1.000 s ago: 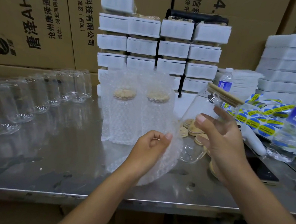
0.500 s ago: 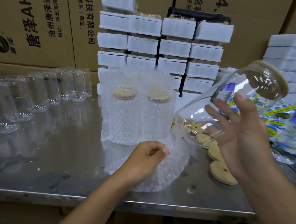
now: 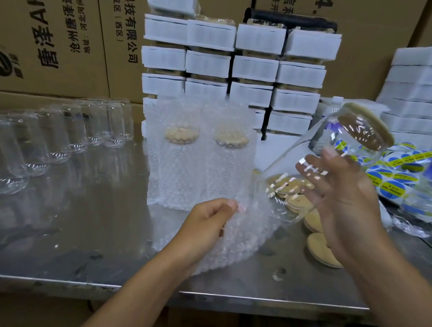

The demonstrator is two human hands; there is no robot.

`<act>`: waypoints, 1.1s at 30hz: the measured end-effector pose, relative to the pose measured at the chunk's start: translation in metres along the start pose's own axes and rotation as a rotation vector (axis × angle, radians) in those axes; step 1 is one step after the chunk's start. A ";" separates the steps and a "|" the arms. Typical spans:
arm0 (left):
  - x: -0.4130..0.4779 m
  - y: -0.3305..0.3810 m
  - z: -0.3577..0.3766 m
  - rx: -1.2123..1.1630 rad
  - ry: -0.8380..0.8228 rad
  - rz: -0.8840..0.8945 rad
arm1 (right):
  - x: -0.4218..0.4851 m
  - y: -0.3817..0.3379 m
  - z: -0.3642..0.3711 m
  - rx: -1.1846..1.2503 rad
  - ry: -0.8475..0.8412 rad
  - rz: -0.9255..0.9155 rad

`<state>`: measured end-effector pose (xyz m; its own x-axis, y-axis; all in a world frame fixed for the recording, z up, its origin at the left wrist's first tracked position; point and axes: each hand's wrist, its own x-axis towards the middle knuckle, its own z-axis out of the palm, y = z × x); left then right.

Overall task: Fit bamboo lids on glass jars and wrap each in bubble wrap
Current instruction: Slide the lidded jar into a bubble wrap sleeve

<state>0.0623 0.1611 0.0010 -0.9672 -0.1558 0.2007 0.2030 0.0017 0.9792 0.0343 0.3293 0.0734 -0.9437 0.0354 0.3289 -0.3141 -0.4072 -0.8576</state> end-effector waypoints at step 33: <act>0.004 0.008 0.002 -0.150 0.021 -0.111 | -0.011 0.010 0.026 0.180 -0.082 0.307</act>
<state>0.0598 0.1629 0.0097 -0.9818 -0.1675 0.0899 0.1176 -0.1638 0.9795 0.0446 0.3017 0.0715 -0.9774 -0.1841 0.1041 0.0126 -0.5421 -0.8402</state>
